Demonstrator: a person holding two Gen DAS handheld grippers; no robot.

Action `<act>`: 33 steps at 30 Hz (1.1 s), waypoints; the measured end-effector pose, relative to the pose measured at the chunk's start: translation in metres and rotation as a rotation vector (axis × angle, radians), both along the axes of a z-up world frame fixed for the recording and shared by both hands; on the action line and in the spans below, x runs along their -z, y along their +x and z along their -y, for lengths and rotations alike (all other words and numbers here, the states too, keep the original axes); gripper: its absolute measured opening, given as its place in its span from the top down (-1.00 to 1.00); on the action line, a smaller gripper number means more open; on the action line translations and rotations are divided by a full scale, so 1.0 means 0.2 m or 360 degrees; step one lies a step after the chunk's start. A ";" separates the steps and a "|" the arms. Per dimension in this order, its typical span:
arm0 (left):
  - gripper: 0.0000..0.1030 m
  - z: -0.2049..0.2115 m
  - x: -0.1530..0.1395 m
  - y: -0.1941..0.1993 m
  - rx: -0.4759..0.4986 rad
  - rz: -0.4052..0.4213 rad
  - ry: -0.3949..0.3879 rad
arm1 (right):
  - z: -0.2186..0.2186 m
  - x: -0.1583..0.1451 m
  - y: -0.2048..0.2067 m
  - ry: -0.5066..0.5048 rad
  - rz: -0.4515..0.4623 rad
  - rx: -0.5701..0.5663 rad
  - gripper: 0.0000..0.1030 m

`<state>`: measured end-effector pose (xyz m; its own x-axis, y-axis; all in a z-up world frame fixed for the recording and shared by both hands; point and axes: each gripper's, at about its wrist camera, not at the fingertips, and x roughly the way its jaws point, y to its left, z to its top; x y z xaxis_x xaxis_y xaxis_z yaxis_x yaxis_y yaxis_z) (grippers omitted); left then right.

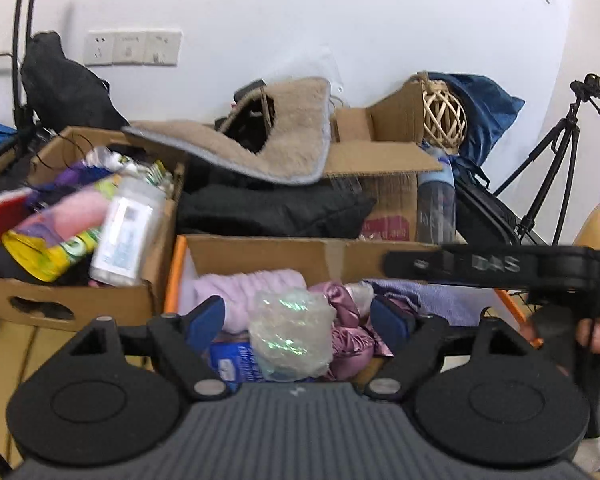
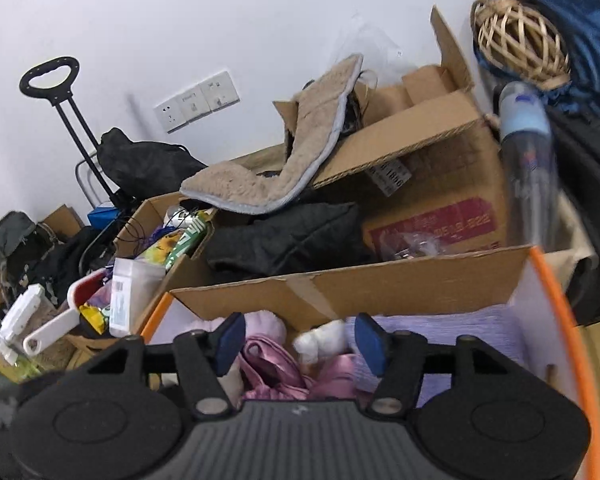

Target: Organize soft objects

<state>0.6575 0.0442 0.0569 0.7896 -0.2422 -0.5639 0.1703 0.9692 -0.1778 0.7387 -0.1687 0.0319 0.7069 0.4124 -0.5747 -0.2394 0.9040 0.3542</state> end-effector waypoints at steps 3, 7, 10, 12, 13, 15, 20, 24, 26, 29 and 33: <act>-0.61 -0.02 -0.06 -0.07 -0.0018 0.0032 0.0048 | 0.06 -0.08 -0.09 -0.0074 0.0044 0.0021 -0.22; -0.62 -0.06 -0.15 -0.20 -0.0050 0.0055 0.0102 | 0.17 -0.18 -0.25 -0.0151 0.0080 0.0048 -0.26; -0.68 -0.08 -0.23 -0.32 -0.0069 0.0103 0.0132 | 0.26 -0.27 -0.39 -0.0211 0.0103 0.0082 -0.34; -0.71 -0.09 -0.26 -0.42 -0.0083 0.0153 0.0170 | 0.32 -0.32 -0.52 -0.0293 0.0159 0.0110 -0.52; -0.72 -0.09 -0.27 -0.46 -0.0091 0.0171 0.0172 | 0.35 -0.33 -0.58 -0.0332 0.0196 0.0134 -0.56; -0.73 -0.09 -0.28 -0.54 -0.0103 0.0189 0.0169 | 0.39 -0.33 -0.70 -0.0405 0.0243 0.0164 -0.56; -0.85 -0.03 -0.29 -0.80 -0.0138 0.0296 0.0217 | 0.49 -0.34 -1.00 -0.0400 0.0349 0.0237 -0.75; -0.90 -0.01 -0.27 -1.07 -0.0184 0.0444 0.0218 | 0.53 -0.32 -1.23 -0.0338 0.0396 0.0253 -0.79; -0.94 -0.01 -0.25 -1.22 -0.0211 0.0529 0.0215 | 0.52 -0.29 -1.38 -0.0341 0.0458 0.0267 -0.79; -0.96 -0.02 -0.21 -1.48 -0.0235 0.0638 0.0215 | 0.49 -0.24 -1.63 -0.0384 0.0610 0.0250 -0.79; -0.97 -0.01 -0.12 -1.74 -0.0254 0.0687 0.0224 | 0.46 -0.15 -1.96 -0.0386 0.0758 0.0229 -0.87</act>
<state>0.3095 0.0468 0.0812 0.9798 -0.0438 -0.1951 0.0468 0.9988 0.0111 0.3474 -0.2604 0.0613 0.9513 0.1880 -0.2442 -0.1902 0.9816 0.0147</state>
